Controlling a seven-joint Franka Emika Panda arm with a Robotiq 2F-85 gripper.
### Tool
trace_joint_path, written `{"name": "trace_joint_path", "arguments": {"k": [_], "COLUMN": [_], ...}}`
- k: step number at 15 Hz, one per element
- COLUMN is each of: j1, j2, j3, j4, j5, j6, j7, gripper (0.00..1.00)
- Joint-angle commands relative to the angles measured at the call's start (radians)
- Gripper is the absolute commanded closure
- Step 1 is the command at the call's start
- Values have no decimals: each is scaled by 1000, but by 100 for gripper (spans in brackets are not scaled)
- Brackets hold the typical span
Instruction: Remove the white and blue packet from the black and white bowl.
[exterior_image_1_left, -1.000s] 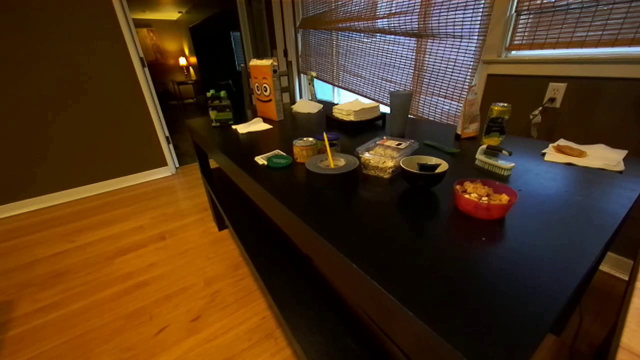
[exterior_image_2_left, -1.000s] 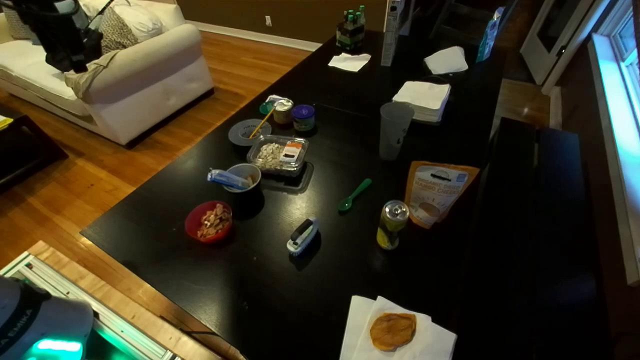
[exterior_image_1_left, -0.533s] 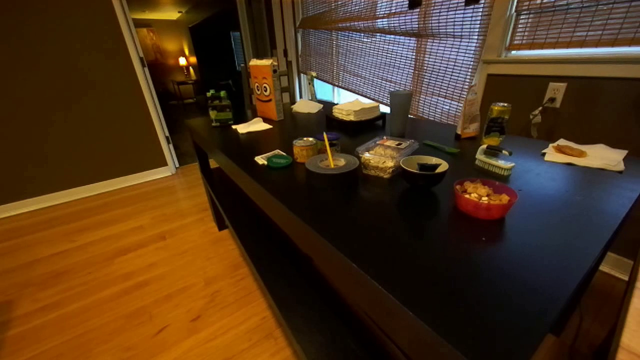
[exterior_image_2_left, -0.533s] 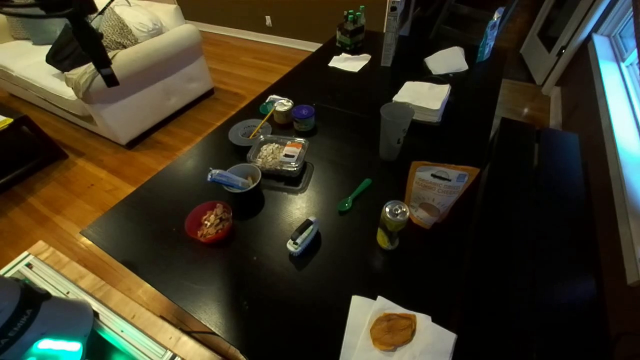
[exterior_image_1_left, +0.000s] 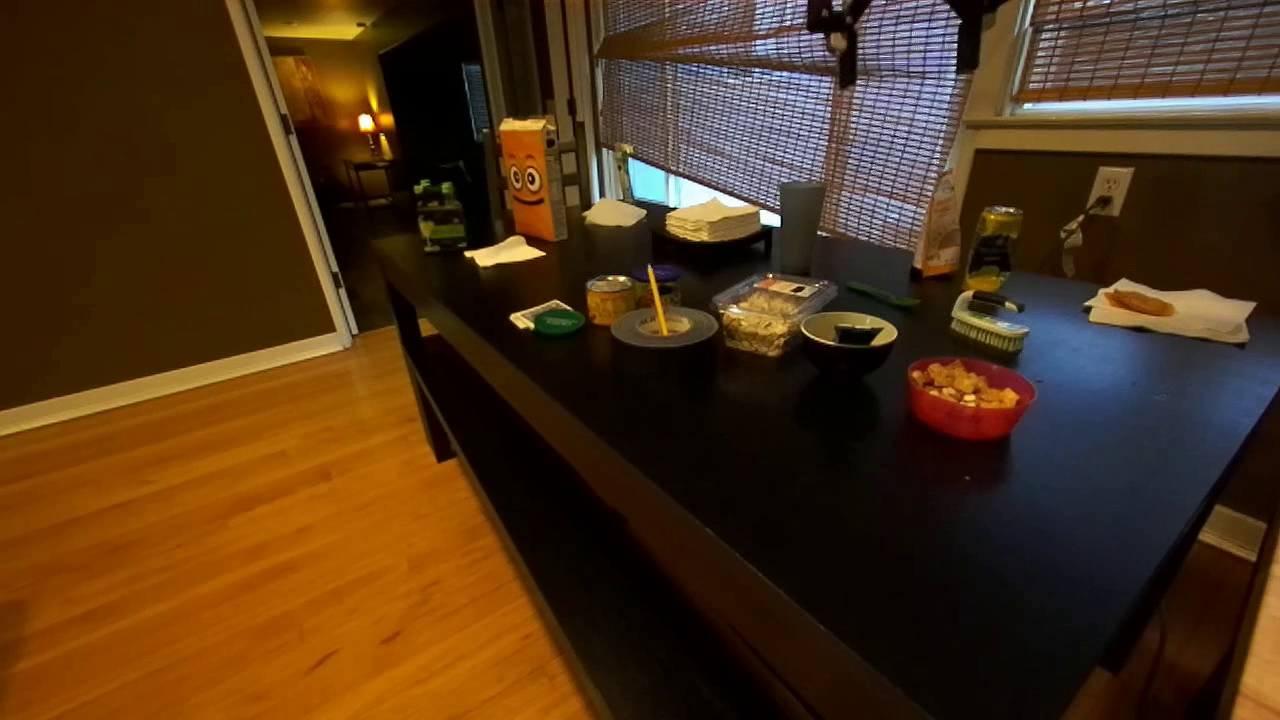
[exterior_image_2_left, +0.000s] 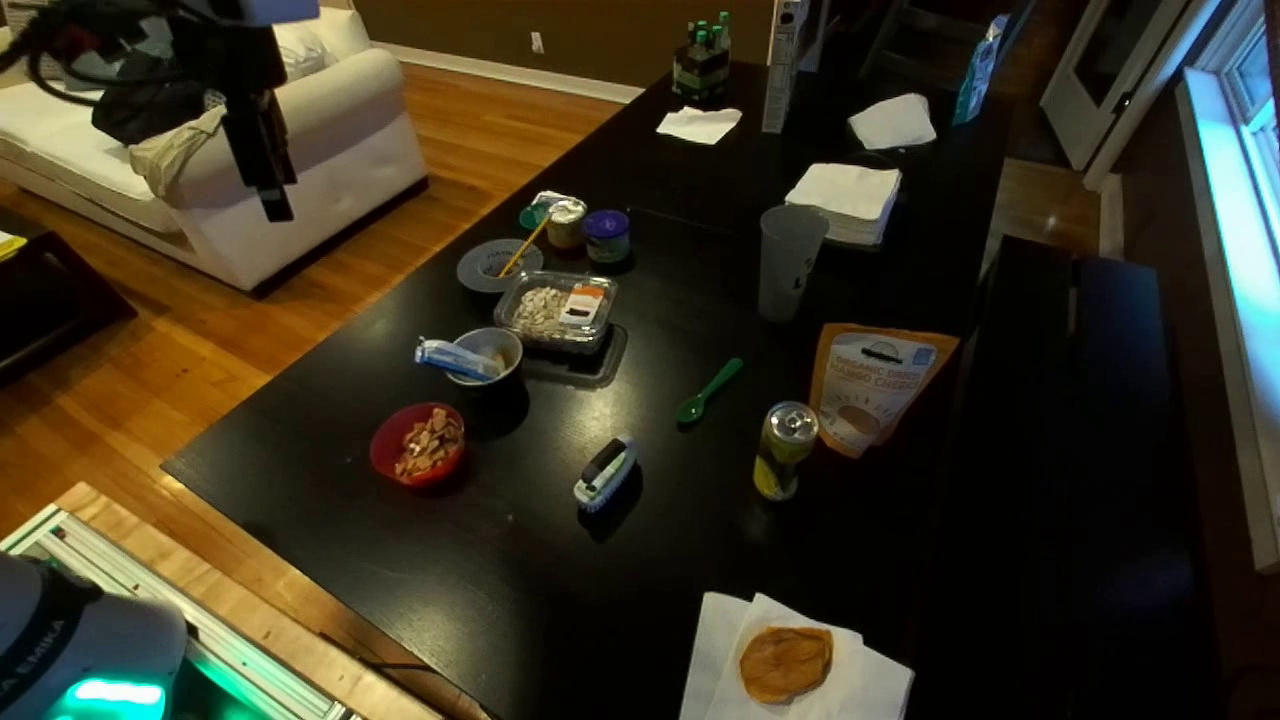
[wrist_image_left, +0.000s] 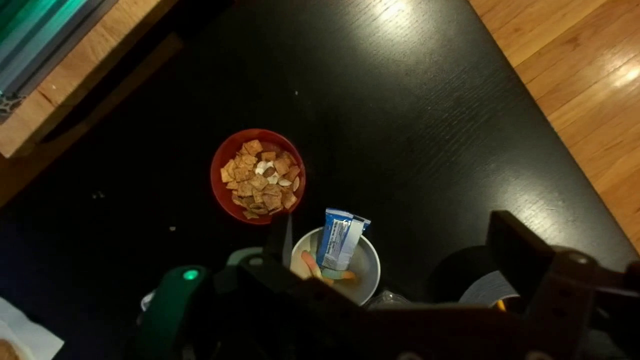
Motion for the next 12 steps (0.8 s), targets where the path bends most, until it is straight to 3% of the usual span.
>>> {"name": "trace_joint_path", "arguments": {"k": [1, 6, 12], "j1": [3, 9, 7], "j2": [88, 225, 384], "j3": [-18, -38, -101], "j4": [-3, -6, -20], "j5": [55, 60, 100], "j6": [59, 172, 324], "j7": [90, 202, 113], "gripper": [0, 0, 0]}}
